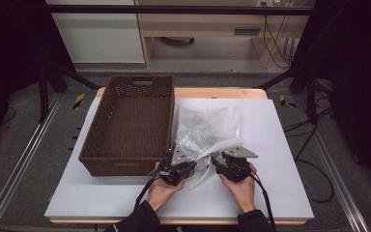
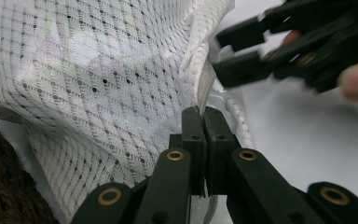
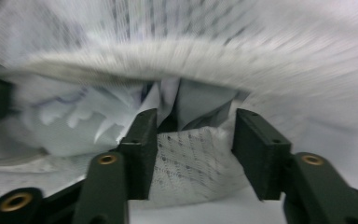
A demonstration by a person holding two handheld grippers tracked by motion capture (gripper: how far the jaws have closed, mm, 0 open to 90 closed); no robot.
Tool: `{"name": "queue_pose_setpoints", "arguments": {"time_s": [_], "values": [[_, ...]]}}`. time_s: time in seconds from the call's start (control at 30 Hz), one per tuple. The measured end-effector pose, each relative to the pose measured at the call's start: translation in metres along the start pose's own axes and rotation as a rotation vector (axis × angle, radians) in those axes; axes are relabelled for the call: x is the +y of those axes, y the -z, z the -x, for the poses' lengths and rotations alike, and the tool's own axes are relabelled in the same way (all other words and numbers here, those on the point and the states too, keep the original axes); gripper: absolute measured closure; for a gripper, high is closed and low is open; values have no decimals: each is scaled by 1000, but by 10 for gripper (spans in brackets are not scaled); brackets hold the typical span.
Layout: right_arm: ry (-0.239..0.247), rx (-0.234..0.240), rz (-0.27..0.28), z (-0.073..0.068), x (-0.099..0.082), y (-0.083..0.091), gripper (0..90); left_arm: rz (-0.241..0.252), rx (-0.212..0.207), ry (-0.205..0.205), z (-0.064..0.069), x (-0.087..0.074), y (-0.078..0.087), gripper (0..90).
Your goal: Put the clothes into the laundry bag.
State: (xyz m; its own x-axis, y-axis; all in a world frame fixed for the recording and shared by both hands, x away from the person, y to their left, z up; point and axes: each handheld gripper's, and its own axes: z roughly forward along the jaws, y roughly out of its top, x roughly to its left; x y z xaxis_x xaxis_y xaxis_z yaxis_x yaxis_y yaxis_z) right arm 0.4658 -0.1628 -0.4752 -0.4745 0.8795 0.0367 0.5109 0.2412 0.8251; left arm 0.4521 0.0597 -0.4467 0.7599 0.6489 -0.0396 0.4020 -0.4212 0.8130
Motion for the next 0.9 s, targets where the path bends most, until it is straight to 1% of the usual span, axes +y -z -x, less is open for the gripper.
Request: {"name": "queue_pose_setpoints", "arguments": {"time_s": [0.07, 0.1, 0.13, 0.17, 0.2, 0.23, 0.27, 0.3, 0.4, 0.43, 0.47, 0.53, 0.6, 0.63, 0.67, 0.7, 0.73, 0.77, 0.8, 0.83, 0.87, 0.9], "values": [[15, -39, -62, -3, -4, -10, 493, 1, -3, 1, 0, 0, 0, 880], [21, -45, -83, -2, -6, -12, 519, 1, -4, 2, -1, 0, 0, 880], [11, -39, -79, -1, -8, -12, 557, 1, -4, 3, -1, 0, 0, 880], [20, -49, -98, 0, -8, -9, 703, 1, -3, 2, -1, 0, 0, 880], [20, -49, -98, 0, -8, -9, 703, 1, -2, 2, 0, 0, 0, 880], [27, -45, -98, 0, -8, -8, 762, 0, 0, 2, 0, 0, 0, 880], [39, -51, -102, 0, -8, -7, 863, -1, 1, 4, 0, 0, -1, 880], [43, -56, -109, 0, -9, -5, 897, -2, 2, 5, -1, -1, -1, 879], [35, -60, -115, 2, -9, -3, 900, -1, -2, 9, -1, -1, 0, 879], [24, -53, -98, 5, -10, 5, 900, -1, -2, 9, -1, -1, 0, 879], [24, -53, -98, 5, -10, 5, 900, -1, -2, 9, -1, -1, 0, 879], [-16, -20, -71, 10, -11, 18, 900, 0, -5, 11, -1, -1, 0, 879], [-32, 2, -50, 14, -13, 33, 900, 5, -14, 14, 0, -1, 1, 879], [-29, 4, -42, 16, -15, 38, 900, 5, -22, 11, 2, 0, 1, 879], [-27, 6, -51, 17, -18, 41, 900, 5, -28, 9, 4, 0, 1, 879], [-6, 1, -88, 17, -25, 41, 896, 2, -33, -3, 8, 0, 0, 879], [-6, 1, -88, 17, -25, 41, 896, 2, -33, -3, 8, 0, 0, 879], [6, 5, -124, 16, -29, 36, 869, 3, -34, -6, 10, 0, -1, 879], [23, -1, -114, 16, -29, 36, 827, 2, -34, -8, 10, 0, -1, 879], [23, -1, -114, 16, -29, 36, 827, 3, -33, -10, 10, 0, -1, 879], [33, -9, -91, 14, -27, 38, 767, 3, -32, -9, 9, 0, -1, 879], [53, -1, -53, 12, -24, 41, 718, 6, -31, -6, 8, 1, 0, 879]]}}
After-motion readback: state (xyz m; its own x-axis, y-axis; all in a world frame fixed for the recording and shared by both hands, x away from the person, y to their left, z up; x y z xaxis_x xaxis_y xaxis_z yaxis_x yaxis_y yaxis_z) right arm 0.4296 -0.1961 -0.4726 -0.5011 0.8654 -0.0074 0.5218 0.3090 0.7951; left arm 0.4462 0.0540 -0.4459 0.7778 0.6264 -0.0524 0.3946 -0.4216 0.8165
